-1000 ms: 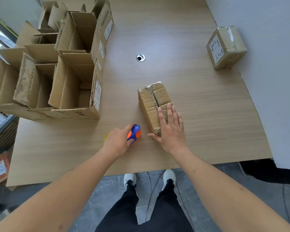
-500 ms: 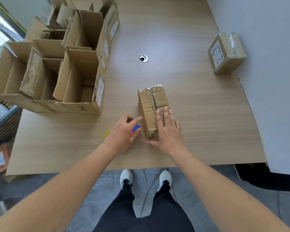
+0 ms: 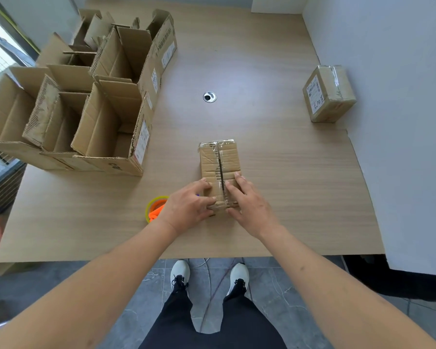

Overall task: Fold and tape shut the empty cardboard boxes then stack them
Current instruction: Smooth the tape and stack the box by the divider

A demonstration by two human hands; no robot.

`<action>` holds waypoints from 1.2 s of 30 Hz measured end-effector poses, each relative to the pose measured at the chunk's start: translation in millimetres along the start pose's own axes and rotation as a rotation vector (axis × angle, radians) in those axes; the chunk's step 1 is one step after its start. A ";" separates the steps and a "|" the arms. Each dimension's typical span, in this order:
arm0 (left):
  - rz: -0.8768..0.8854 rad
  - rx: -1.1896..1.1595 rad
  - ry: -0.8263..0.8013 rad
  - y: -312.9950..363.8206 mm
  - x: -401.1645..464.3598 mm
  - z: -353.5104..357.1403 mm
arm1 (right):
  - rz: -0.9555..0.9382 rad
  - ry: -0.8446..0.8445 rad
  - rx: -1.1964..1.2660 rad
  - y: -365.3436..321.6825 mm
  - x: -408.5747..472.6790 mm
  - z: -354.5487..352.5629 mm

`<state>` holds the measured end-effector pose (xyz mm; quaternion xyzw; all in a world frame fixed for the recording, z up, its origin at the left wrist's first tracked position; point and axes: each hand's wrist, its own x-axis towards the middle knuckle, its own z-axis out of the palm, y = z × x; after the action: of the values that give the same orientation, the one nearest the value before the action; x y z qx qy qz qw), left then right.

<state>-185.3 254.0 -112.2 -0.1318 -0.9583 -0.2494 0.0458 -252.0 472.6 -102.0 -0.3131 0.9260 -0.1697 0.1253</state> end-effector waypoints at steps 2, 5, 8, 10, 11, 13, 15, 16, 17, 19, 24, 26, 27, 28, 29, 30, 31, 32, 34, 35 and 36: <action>-0.008 0.005 0.032 1.6 0.0 5.3 | -0.011 0.046 -0.007 2.2 2.0 3.2; -0.027 0.015 0.093 6.3 -0.6 15.1 | -0.031 0.129 -0.005 5.2 2.5 9.2; -0.045 0.005 0.144 7.1 -3.0 22.8 | -0.050 0.165 0.000 9.6 1.9 11.8; -0.047 -0.008 0.140 5.5 -4.7 23.0 | -0.051 0.152 0.056 15.2 0.8 13.5; -0.042 -0.009 0.122 4.1 -5.6 21.8 | -0.048 0.143 0.102 19.5 -0.5 14.6; -0.033 0.007 0.088 2.2 -6.4 18.0 | -0.054 0.153 0.183 29.1 -4.8 15.9; -0.027 0.042 0.075 2.8 -4.9 15.6 | -0.066 0.218 0.211 39.0 -9.5 18.1; -0.019 0.075 0.067 3.5 -3.9 15.3 | -0.069 0.260 0.214 42.4 -11.9 18.9; -0.001 0.123 0.059 4.5 -2.9 15.3 | -0.067 0.299 0.217 44.9 -13.8 19.6; 0.045 0.205 0.055 6.3 -1.4 18.2 | -0.059 0.354 0.239 46.2 -15.7 20.0; 0.061 0.231 0.076 5.4 2.1 26.6 | -0.044 0.352 0.404 42.2 -15.1 16.5; 0.061 0.237 0.097 7.0 4.4 25.8 | -0.022 0.338 0.456 43.9 -15.4 13.8; 0.051 0.232 0.107 7.4 5.3 25.5 | -0.017 0.339 0.467 45.0 -15.4 12.4; 0.035 0.220 0.110 7.6 6.1 25.3 | -0.011 0.340 0.479 45.6 -15.6 11.2; 0.018 0.206 0.107 7.8 6.5 25.8 | -0.005 0.337 0.496 46.3 -15.5 10.4; 0.003 0.193 0.101 7.7 6.8 27.0 | -0.004 0.329 0.514 46.9 -15.4 9.5; -0.009 0.185 0.094 7.8 7.0 28.0 | -0.006 0.320 0.528 48.0 -15.2 9.2; -0.016 0.185 0.092 8.0 7.4 28.8 | -0.010 0.309 0.539 49.3 -14.9 9.1; -0.018 0.193 0.094 9.3 7.9 29.7 | -0.001 0.273 0.574 53.0 -13.9 8.9; -0.017 0.195 0.098 9.5 7.9 29.8 | -0.001 0.255 0.589 55.0 -13.1 8.4; -0.017 0.195 0.100 9.0 7.8 30.4 | -0.015 0.245 0.585 56.7 -12.2 8.1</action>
<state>-190.9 278.3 -133.2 -0.1062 -0.9755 -0.1618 0.1041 -270.3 520.7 -130.1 -0.2476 0.8440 -0.4660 0.0961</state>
